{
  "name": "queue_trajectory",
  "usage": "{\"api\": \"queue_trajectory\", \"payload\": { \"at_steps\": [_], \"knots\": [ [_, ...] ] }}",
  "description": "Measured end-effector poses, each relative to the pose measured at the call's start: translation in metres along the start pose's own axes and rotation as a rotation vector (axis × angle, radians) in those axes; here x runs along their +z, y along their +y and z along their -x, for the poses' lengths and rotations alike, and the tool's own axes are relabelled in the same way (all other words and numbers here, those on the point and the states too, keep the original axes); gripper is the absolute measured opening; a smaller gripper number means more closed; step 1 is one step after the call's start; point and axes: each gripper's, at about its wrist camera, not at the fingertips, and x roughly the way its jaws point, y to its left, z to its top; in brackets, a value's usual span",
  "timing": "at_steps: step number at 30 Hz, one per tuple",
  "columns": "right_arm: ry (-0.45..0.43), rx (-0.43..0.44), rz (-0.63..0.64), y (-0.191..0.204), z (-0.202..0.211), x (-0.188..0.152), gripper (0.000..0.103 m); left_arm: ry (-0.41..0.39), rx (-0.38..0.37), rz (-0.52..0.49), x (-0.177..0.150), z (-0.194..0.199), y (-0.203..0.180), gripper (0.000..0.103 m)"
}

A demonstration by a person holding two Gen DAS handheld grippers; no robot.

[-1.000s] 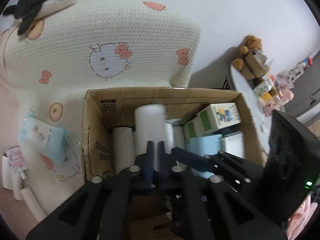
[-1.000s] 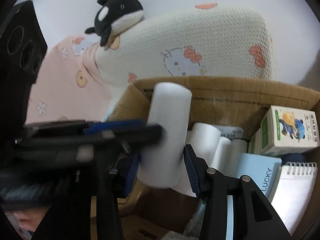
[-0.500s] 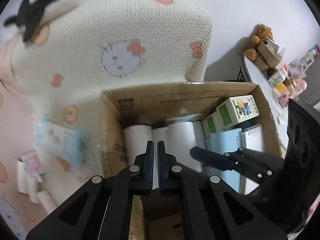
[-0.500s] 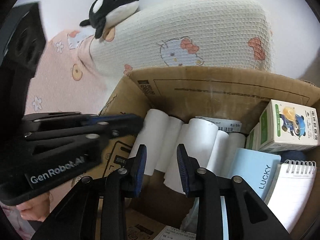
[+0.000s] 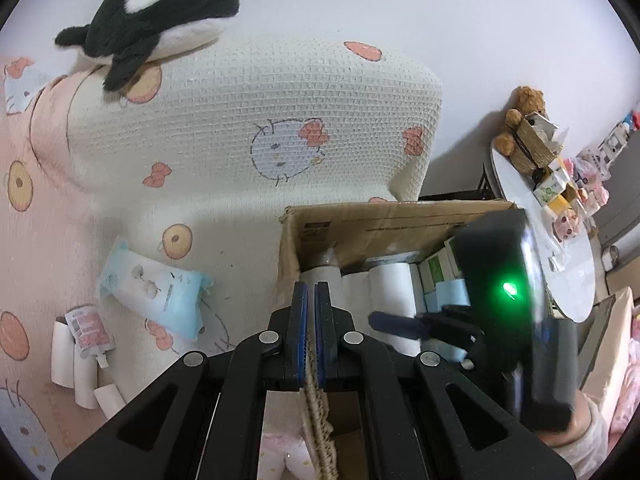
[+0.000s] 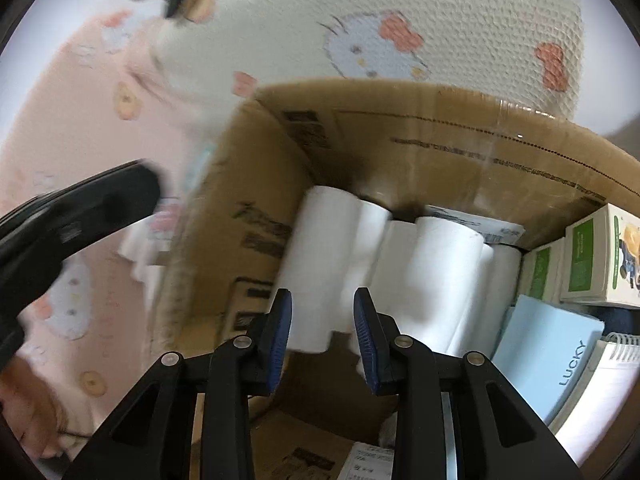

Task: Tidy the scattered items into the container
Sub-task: 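Lower the tube with the right gripper into the box and open it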

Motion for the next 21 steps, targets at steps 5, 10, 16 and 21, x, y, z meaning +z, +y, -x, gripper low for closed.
{"api": "queue_trajectory", "payload": {
  "at_steps": [5, 10, 16, 21],
  "knots": [
    [0.050, 0.076, -0.045, 0.002, -0.010, 0.011, 0.034, -0.009, -0.007, 0.017, -0.003, 0.006, 0.015, 0.002],
    [0.104, -0.010, -0.034, 0.007, -0.026, 0.019, 0.039, -0.013, -0.002, 0.023, -0.007, 0.009, 0.023, 0.004],
    [0.107, -0.061, -0.059, 0.001, -0.025, 0.024, 0.039, 0.031, -0.001, -0.019, -0.011, 0.001, 0.017, 0.005],
    [0.096, -0.107, -0.068, -0.009, -0.019, 0.022, 0.039, 0.078, -0.037, -0.064, -0.012, -0.005, 0.004, 0.006]
  ]
}}
